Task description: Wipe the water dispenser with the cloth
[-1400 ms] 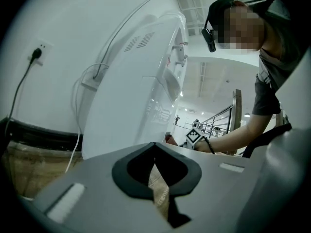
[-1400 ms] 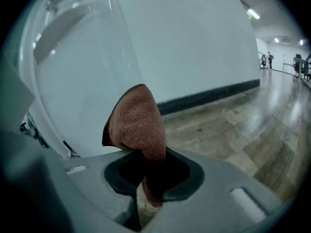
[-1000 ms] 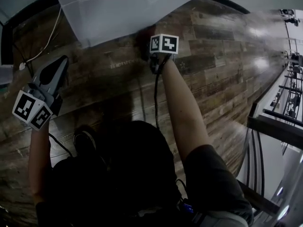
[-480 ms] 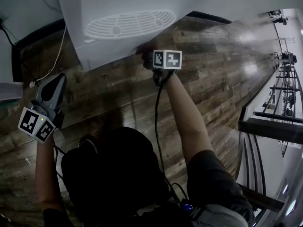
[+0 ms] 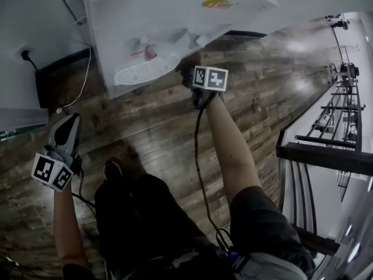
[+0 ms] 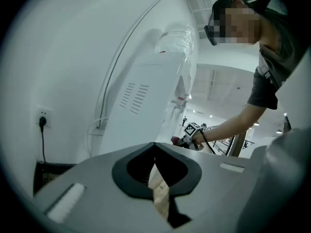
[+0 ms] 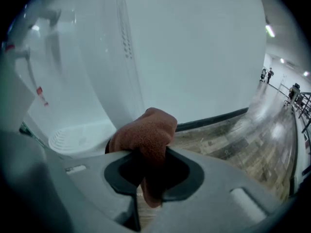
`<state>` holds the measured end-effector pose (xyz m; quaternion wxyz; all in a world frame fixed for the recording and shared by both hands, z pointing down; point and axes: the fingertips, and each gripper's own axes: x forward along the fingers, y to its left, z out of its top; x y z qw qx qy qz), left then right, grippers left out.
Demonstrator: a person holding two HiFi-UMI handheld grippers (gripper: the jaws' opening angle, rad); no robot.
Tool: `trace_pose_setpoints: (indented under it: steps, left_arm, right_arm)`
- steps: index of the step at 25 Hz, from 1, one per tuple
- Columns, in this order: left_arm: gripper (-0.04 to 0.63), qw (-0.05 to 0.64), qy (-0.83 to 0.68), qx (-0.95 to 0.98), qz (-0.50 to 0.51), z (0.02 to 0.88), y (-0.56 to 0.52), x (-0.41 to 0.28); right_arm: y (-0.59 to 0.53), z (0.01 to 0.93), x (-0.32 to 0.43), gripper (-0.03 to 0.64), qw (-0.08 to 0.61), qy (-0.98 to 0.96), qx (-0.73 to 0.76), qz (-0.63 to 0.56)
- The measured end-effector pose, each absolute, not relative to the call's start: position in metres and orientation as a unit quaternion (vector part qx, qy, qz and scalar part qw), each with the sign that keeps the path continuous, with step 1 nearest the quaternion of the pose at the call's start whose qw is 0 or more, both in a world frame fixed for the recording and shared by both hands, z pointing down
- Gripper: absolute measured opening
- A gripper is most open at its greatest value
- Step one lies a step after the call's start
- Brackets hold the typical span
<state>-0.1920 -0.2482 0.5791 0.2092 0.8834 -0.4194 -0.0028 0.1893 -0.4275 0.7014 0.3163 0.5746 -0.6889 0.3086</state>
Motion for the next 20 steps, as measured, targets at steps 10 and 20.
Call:
trace_pose_setpoints:
  steps: [10, 20]
  left_arm:
    - [0.008, 0.186, -0.411, 0.893, -0.004, 0.398, -0.25, -0.161]
    - [0.009, 0.169, -0.369, 0.914, -0.02, 0.266, -0.245, -0.121]
  right_arm:
    - [-0.419, 0.528, 0.18, 0.061, 0.275, -0.697, 0.583, 0.314]
    - [-0.412, 0.375, 0.163, 0.061, 0.233, -0.728, 0.58, 0.283]
